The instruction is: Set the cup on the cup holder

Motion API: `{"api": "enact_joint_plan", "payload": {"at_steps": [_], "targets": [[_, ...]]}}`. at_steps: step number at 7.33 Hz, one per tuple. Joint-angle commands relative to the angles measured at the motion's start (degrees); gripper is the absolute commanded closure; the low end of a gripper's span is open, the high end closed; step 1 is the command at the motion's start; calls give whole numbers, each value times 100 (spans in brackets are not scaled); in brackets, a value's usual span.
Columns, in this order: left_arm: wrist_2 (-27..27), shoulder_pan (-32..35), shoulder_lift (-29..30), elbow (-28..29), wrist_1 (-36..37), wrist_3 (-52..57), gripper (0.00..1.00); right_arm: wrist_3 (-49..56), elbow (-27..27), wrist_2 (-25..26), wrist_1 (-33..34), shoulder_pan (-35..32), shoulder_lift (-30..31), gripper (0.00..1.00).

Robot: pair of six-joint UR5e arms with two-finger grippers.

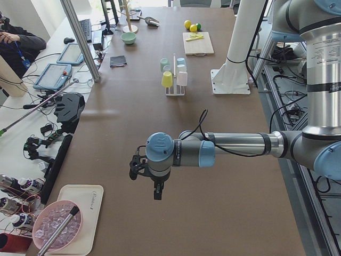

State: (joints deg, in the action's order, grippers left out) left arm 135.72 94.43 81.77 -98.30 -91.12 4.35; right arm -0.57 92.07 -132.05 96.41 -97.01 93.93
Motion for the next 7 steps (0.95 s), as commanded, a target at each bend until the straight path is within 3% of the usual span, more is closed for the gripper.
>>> {"api": "enact_joint_plan", "payload": {"at_steps": [1, 7], "targets": [[-1, 5, 6, -5, -2, -4, 1, 5, 4, 3, 0, 33, -7, 0], [16, -4, 23, -22, -2, -4, 1, 31, 13, 3, 0, 86, -15, 0]]}}
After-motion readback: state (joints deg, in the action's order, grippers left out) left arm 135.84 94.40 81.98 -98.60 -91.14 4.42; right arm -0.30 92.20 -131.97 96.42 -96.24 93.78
